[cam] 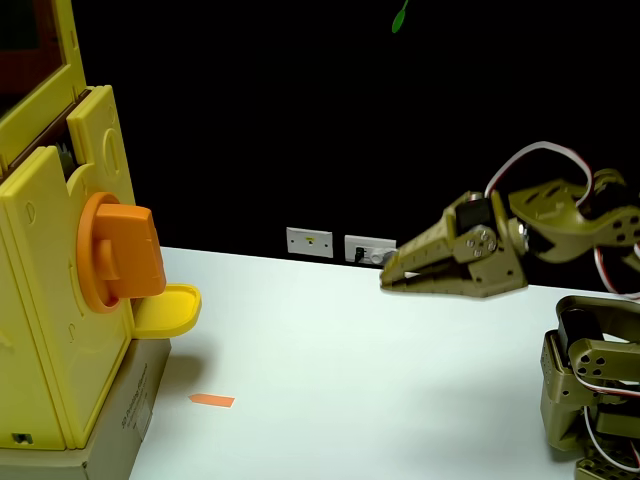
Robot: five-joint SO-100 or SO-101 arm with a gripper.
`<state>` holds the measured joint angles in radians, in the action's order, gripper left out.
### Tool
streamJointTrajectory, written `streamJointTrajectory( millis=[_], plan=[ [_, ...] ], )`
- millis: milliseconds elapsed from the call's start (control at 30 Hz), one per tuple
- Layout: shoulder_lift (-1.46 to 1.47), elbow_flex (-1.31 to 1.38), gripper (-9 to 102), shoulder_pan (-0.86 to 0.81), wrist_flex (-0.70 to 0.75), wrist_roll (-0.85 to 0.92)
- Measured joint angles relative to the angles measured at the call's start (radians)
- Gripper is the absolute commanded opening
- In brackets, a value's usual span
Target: Turn the button of vending machine.
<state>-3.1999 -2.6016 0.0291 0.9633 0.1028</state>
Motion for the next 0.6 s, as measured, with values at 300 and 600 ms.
streamJointTrajectory(
  millis=[300, 600],
  plan=[
    [0.133, 0.14, 0, 0.035, -0.011, 0.236],
    [0.236, 0.04, 0, 0.083, -0.275, 0.672]
  ],
)
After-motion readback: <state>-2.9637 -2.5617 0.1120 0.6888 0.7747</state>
